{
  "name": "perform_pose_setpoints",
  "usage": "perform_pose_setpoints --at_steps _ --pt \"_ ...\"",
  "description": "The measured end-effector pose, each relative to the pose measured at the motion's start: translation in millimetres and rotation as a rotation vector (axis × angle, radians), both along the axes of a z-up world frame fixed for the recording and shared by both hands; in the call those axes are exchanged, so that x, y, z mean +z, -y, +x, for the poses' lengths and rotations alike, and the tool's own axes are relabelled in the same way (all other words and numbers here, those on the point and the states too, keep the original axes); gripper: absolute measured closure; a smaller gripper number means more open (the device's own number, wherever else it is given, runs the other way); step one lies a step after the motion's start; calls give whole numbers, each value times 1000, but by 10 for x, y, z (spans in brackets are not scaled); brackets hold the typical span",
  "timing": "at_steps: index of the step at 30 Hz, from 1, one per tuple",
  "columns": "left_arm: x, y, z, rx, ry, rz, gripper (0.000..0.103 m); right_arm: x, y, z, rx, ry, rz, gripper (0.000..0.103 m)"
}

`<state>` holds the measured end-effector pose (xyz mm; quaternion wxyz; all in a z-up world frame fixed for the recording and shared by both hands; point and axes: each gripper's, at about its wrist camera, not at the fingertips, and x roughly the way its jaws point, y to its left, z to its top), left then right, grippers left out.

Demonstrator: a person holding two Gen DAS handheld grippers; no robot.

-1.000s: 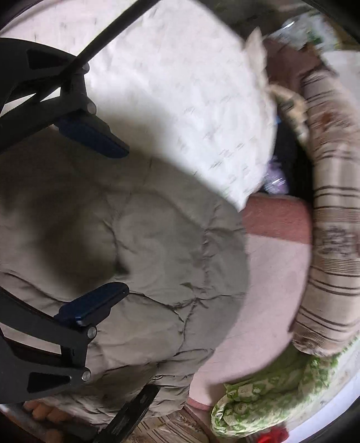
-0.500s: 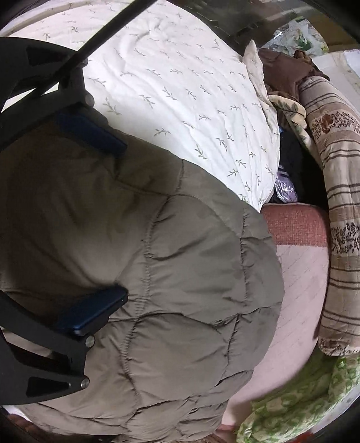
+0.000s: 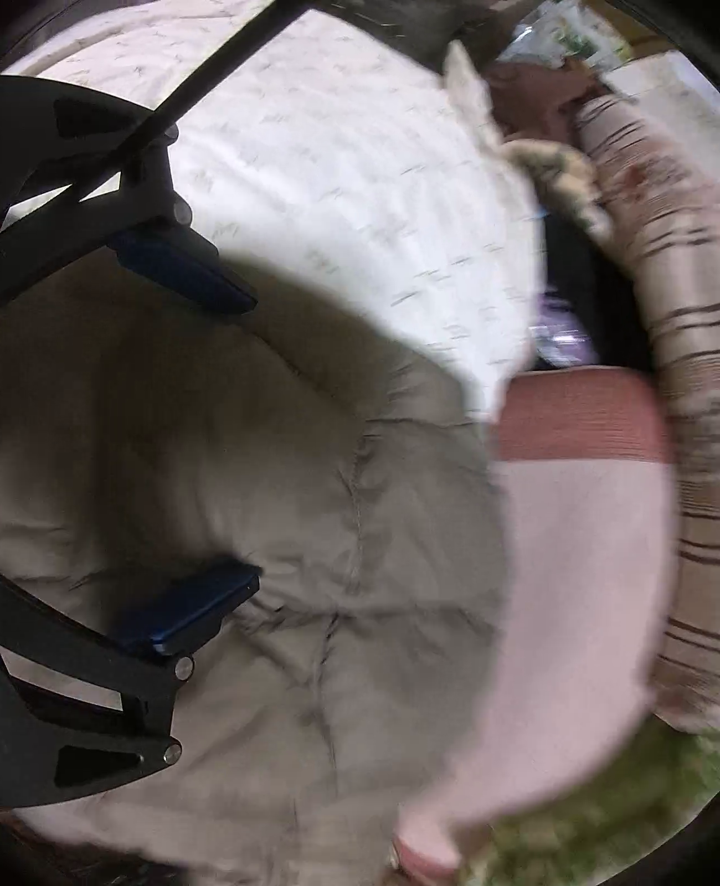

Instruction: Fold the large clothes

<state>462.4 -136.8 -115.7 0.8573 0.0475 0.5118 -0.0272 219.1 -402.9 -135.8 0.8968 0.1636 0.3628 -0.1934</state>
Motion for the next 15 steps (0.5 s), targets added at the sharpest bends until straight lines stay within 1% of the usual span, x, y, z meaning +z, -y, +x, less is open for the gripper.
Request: perform_pose_setpoints --at_steps 1,3,6,8,10,11,12,13,14,15 --pt "-32 10 22 21 10 0 9 6 27 -9 0 17 21 6" --pt "15 18 -23 39 39 2 9 51 54 -24 1 24 34 6" --pt "233 -32 -259 23 123 -19 10 158 53 -155 -26 87 36 6" --pt "375 -113 -472 -4 178 -23 10 221 60 -224 -41 95 30 6" --pt "383 -246 -610 5 209 -22 10 169 49 -236 -46 74 32 6" --pt "301 -317 -622 14 193 -17 10 99 48 -225 -45 49 35 6" --pt "195 -373 -573 18 159 -8 9 16 17 -198 -35 21 25 6" --pt "47 -451 -518 17 106 -32 9 -40 -14 -194 -30 13 3 6" --pt "-10 -538 -514 27 83 -93 9 -51 -65 -200 -25 16 -34 6" --pt "7 -661 -532 62 69 -161 9 -14 -108 -237 -31 20 -51 6"
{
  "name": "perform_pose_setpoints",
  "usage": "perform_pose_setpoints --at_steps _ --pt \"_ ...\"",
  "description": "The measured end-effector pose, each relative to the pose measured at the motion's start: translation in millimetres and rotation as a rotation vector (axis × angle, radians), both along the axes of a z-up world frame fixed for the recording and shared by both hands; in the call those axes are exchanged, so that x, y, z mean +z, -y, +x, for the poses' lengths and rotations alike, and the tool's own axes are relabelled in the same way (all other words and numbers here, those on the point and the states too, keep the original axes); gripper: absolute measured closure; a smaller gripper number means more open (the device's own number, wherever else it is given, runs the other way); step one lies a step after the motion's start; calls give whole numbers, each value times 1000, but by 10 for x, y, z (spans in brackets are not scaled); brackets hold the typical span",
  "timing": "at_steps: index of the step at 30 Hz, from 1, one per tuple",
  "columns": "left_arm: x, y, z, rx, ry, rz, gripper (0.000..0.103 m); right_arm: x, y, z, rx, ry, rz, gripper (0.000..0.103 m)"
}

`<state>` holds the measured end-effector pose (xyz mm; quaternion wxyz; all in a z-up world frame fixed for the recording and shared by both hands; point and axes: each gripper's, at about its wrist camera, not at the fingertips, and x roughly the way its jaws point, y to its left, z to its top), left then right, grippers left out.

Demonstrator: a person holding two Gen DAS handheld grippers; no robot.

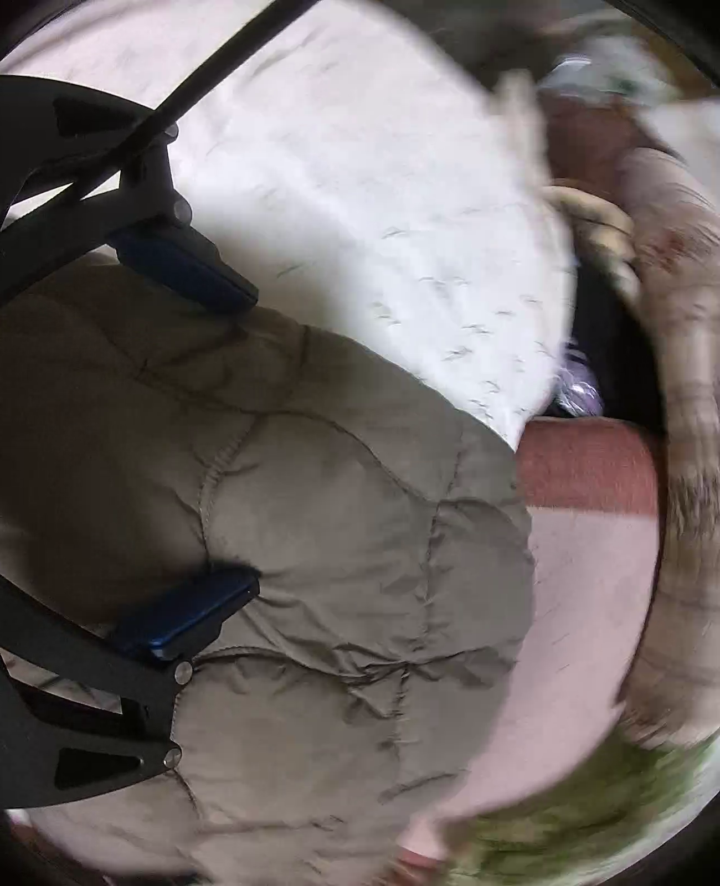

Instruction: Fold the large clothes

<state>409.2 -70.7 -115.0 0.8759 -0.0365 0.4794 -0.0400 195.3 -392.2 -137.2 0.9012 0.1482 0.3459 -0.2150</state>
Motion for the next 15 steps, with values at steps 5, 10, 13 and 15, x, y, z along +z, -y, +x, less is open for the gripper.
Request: perform_pose_setpoints --at_steps 5,10,13,15 --pt "264 -223 -365 8 98 -54 9 227 -327 -211 48 44 -36 6" --pt "84 -263 -539 -12 122 173 9 105 -702 -242 148 -24 -106 6" --pt "87 -432 -573 -1 99 94 9 84 -628 -325 130 -66 -103 6" --pt "98 -484 -629 3 95 73 9 153 -486 -466 74 -66 -83 6"
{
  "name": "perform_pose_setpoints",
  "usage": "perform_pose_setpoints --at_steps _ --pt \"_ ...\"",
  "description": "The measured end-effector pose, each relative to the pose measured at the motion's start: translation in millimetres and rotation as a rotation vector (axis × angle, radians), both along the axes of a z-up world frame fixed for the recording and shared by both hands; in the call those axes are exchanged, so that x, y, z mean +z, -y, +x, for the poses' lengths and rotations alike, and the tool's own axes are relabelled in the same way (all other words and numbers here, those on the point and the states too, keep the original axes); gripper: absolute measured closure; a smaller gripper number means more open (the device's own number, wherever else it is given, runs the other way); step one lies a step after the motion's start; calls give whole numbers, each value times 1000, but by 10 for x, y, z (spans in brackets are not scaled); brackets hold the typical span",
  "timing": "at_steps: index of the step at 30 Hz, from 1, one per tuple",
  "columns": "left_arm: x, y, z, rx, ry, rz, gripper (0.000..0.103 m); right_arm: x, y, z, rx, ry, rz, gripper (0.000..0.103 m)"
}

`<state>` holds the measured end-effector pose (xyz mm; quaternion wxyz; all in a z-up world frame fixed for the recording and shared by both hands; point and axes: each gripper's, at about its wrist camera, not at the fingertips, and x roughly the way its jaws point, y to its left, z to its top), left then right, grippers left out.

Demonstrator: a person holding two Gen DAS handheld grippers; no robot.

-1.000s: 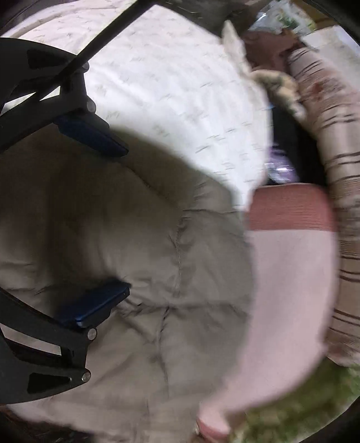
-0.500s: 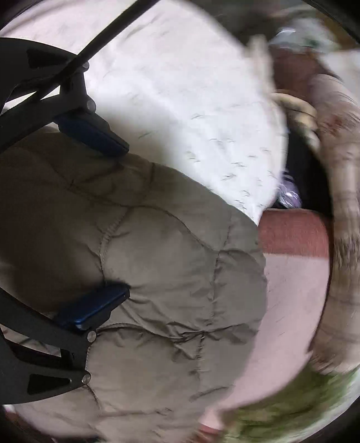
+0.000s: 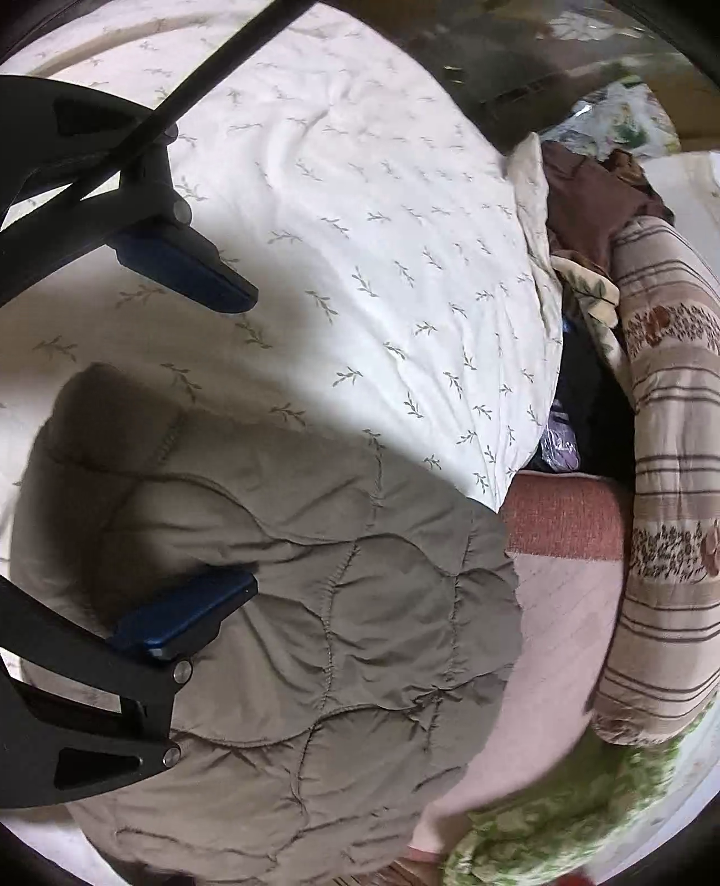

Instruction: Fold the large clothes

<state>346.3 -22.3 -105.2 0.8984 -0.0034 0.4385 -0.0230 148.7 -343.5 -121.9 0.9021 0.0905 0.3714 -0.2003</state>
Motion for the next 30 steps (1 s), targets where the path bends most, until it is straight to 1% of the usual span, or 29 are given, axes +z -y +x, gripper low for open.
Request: perform_pose_setpoints --at_steps 2,4,8,11,13,16,22,24,27,29,30 --pt "14 -13 -57 -3 -1 7 9 58 178 -170 -62 18 7 6" --pt "35 -27 -104 -9 6 17 9 44 358 -322 -130 31 22 6" --pt "82 7 -278 -15 26 49 9 -117 724 -471 -242 49 145 6" --pt "90 38 -396 -26 45 69 9 -131 884 -426 -245 55 208 6" --pt "78 58 -408 -37 48 77 9 -103 923 -405 -236 57 203 6" --pt "67 92 -358 -50 40 72 9 -118 956 -299 -206 40 202 6" --pt "70 139 -188 -49 40 76 9 -235 1075 -107 -153 24 278 4" --pt "60 150 -134 -48 43 77 9 -331 1157 -54 -136 23 347 1" --pt "11 165 -38 -52 26 68 9 -526 1366 -3 -104 39 531 0" --pt "-9 162 18 -55 17 60 9 -686 1518 40 -79 49 679 0" --pt "-18 162 34 -58 15 58 9 -739 1558 59 -69 50 722 0"
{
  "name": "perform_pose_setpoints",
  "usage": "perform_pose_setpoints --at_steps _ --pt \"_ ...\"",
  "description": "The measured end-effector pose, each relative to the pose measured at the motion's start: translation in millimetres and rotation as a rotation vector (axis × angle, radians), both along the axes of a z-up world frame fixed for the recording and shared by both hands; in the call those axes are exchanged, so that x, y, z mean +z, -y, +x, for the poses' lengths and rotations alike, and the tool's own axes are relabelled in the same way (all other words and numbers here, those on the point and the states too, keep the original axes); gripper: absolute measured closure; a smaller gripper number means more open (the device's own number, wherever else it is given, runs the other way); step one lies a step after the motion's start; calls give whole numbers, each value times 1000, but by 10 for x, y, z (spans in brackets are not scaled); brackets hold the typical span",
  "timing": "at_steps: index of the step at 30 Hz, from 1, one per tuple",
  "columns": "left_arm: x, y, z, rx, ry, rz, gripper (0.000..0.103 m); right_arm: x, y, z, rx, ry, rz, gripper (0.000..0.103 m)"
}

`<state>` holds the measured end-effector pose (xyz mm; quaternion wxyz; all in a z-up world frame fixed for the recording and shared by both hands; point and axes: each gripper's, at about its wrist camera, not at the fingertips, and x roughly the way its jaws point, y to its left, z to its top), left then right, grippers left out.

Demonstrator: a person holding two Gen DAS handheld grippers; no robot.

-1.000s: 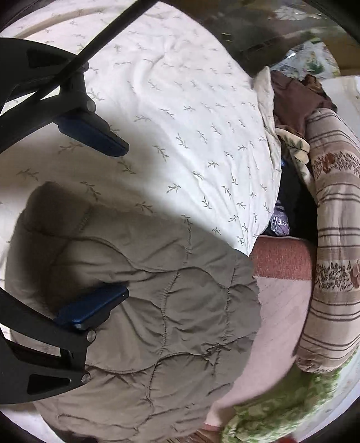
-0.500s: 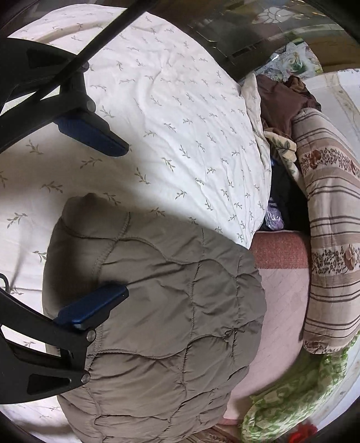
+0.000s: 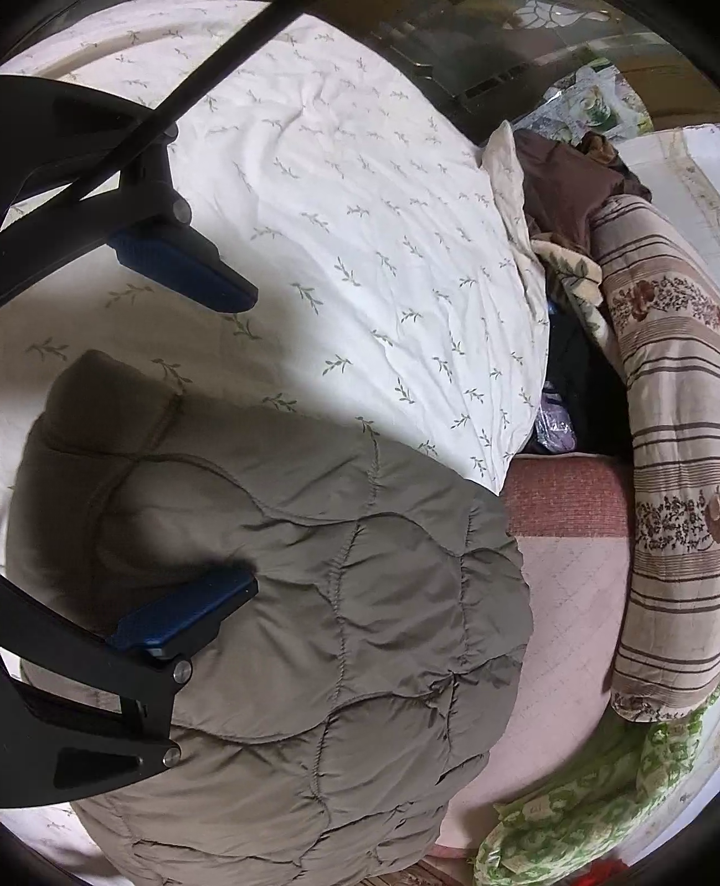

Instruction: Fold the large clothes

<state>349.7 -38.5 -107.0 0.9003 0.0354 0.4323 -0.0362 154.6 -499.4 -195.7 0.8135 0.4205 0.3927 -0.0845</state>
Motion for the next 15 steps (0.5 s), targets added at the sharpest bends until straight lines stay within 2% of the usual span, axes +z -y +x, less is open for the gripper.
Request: perform_pose_setpoints --at_steps 2,6,9,10,12,14,15 --pt "-19 -5 37 -5 -7 -7 9 -53 35 38 19 13 36 0" --pt "-95 -58 126 -25 -46 -57 9 -48 9 116 60 22 25 0" --pt "-204 -199 244 -29 -109 -165 3 -66 34 159 81 34 50 0" --pt "-246 -251 279 -34 -134 -208 2 -75 43 177 90 37 57 0" --pt "-375 -416 384 -48 -208 -349 1 -79 75 185 110 43 65 0" --pt "-578 -593 495 -72 -299 -532 0 -86 102 190 124 49 73 0" --pt "-659 -645 524 -83 -326 -599 0 -86 101 203 128 53 76 0"
